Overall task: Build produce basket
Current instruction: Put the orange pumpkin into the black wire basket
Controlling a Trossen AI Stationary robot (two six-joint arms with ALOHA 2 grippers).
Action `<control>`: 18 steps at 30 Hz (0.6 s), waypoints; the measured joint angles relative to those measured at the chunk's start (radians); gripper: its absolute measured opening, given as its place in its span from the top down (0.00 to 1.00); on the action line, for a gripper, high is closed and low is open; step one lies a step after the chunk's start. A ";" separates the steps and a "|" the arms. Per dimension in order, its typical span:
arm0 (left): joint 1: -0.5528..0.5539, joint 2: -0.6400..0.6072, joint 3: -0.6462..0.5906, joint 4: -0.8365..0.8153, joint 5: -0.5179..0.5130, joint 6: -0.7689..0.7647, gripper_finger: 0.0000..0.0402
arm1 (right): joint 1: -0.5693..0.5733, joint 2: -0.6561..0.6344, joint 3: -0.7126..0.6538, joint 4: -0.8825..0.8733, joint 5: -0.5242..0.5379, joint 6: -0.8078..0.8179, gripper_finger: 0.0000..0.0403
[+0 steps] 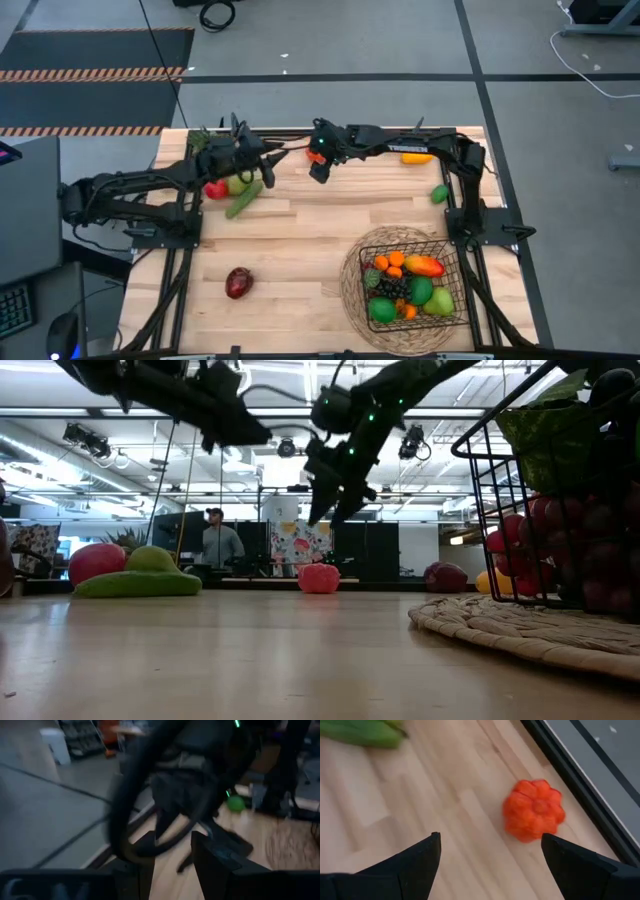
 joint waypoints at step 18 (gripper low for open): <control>0.233 -0.001 -0.009 0.000 0.251 0.141 0.67 | -0.097 0.047 0.007 0.143 0.011 0.157 0.14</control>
